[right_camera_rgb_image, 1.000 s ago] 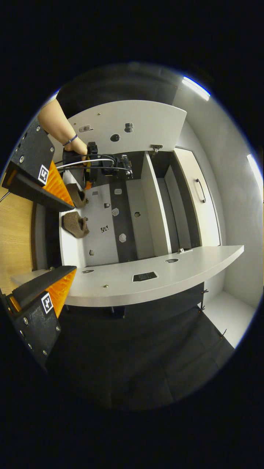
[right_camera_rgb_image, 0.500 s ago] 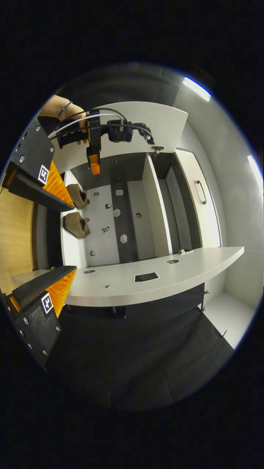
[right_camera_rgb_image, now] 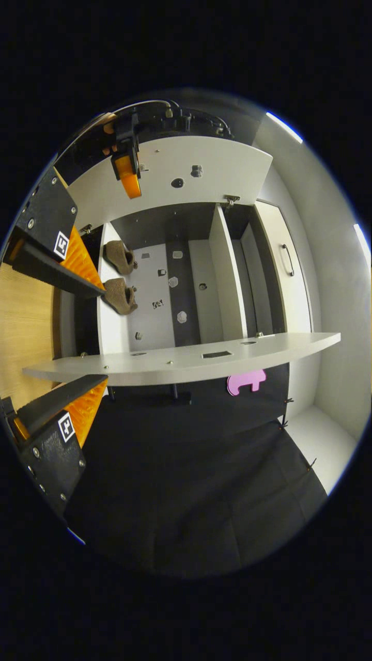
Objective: Grab one shoe with the right hand and put it into the shoe cabinet, grab the other shoe with the left hand and put it into the shoe cabinet; then close the right door with the right hand and the left door with the left hand.
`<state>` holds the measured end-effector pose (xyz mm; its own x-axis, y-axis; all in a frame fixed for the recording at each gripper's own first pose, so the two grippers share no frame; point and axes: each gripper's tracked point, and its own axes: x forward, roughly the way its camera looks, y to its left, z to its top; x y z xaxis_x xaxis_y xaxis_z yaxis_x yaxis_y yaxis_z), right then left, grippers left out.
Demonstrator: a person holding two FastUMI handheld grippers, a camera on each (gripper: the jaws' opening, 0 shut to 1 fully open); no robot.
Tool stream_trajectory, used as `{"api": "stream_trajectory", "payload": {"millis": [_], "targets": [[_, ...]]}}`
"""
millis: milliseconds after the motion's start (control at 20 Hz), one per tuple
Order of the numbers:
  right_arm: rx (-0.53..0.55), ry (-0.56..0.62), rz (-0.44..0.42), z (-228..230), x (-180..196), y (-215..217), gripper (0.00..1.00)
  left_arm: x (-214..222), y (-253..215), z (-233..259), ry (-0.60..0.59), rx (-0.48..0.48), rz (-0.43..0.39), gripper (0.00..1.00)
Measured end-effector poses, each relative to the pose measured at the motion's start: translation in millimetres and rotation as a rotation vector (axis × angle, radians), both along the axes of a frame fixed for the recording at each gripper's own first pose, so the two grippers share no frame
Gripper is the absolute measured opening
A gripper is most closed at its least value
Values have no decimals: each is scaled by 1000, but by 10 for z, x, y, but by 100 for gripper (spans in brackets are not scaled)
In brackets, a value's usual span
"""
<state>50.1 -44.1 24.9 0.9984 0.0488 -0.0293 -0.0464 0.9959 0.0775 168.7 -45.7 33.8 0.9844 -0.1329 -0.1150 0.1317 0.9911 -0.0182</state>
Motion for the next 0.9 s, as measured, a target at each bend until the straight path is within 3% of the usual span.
{"api": "stream_trajectory", "payload": {"millis": [550, 750, 900], "targets": [[-29, 26, -185, -443, 139, -1033, 92, -666, 709, 7, -42, -23, 68, 97], [-39, 49, -212, -650, 340, -1200, 92, -754, 997, -78, -28, -23, 118, 99], [-39, 54, -186, -732, 443, -1149, 92, -778, 1188, -127, -15, 0, 150, 99]]}}
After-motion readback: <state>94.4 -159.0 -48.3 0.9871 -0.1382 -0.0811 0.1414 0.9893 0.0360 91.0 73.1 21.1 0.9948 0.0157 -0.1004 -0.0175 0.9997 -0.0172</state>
